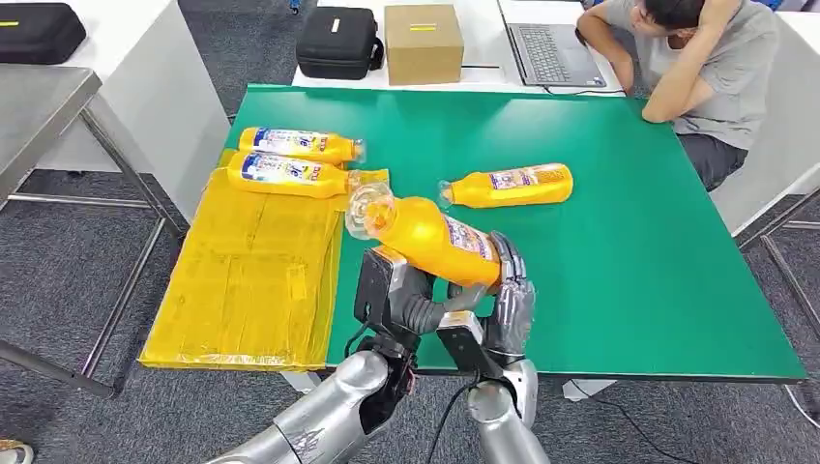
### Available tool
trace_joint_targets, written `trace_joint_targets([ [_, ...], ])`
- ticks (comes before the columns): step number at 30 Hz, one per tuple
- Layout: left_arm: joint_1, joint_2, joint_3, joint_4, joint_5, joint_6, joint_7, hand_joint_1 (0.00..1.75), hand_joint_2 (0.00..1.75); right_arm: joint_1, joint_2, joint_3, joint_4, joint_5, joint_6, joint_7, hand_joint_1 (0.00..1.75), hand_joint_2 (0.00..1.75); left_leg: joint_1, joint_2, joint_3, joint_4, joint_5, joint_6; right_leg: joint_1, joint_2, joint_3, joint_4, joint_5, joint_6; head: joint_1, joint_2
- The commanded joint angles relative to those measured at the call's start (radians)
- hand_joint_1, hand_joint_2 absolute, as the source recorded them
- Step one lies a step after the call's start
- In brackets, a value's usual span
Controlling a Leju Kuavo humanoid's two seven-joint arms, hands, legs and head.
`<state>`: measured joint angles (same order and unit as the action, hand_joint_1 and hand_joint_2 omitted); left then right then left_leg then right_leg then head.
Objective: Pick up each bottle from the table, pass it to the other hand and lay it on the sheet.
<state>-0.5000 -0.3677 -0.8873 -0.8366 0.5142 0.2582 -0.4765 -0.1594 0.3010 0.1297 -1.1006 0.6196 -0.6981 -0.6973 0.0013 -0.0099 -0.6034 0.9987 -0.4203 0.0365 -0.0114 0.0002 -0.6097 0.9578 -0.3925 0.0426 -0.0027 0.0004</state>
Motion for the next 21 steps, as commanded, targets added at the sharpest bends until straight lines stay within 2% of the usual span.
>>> trace_joint_targets([
  [1, -0.068, 0.019, -0.031, 0.036, 0.007, 0.063, -0.039, 0.0, 1.75, -0.058, -0.012, 0.054, 0.124, -0.007, 0.0, -0.001, 1.75, 1.75, 0.0, 0.003, 0.005, 0.0, -0.002, -0.002, 0.001, 0.002, 0.004, 0.0, -0.002, -0.001, 0.0, 0.0],
  [13, -0.068, 0.019, -0.023, 0.026, 0.002, 0.085, -0.068, 0.0, 1.75, -0.048, -0.007, 0.031, 0.124, 0.011, 0.0, -0.001, 1.75, 1.75, 0.0, 0.002, 0.005, 0.0, -0.002, -0.002, 0.001, 0.001, 0.004, 0.0, -0.002, -0.001, 0.0, 0.0],
  [15, -0.059, 0.019, -0.008, 0.01, -0.006, 0.084, -0.078, 0.0, 1.75, -0.044, -0.007, -0.018, 0.122, 0.034, 0.0, -0.001, 1.75, 1.75, 0.0, 0.001, 0.003, 0.0, -0.001, -0.001, 0.0, 0.0, 0.002, 0.0, -0.001, -0.001, 0.0, 0.0],
  [21, -0.038, 0.019, 0.04, -0.014, -0.01, 0.094, -0.091, 0.0, 1.75, -0.038, -0.017, -0.03, 0.114, 0.034, 0.0, -0.001, 1.75, 1.75, 0.0, 0.001, 0.003, -0.001, -0.001, -0.001, 0.0, 0.0, 0.002, 0.0, -0.001, -0.001, 0.0, 0.0],
])
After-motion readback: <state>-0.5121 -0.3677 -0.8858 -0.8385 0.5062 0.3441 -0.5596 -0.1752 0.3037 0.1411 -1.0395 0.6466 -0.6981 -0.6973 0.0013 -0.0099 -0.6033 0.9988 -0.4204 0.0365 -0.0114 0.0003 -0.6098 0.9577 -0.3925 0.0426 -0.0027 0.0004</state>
